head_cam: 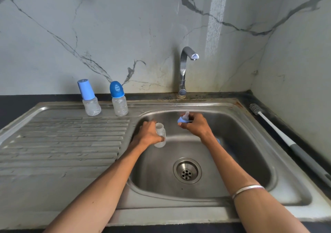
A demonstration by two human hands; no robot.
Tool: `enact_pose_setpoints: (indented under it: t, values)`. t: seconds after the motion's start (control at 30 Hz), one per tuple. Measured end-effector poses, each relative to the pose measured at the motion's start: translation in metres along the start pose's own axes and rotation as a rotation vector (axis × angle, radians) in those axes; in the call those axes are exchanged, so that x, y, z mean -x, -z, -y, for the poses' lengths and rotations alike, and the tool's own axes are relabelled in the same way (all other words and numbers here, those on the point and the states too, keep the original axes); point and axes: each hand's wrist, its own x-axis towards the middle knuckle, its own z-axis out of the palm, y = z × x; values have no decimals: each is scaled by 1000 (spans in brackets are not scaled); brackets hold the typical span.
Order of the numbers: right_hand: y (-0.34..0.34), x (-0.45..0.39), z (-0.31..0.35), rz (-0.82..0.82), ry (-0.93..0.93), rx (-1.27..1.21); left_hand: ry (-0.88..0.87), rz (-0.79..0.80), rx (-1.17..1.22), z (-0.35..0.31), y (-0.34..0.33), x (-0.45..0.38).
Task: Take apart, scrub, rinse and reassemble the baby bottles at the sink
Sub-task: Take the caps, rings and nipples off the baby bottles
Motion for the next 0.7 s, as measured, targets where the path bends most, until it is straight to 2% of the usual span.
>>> enact_pose_setpoints:
  t: [0.27,0.7]
  values:
    - [-7,-4,-10,39,-23,147,47,171,-182,-1,-10,-8]
    - [-12,-5,-13,75,-33,193,61,280,-252,0,-22,-11]
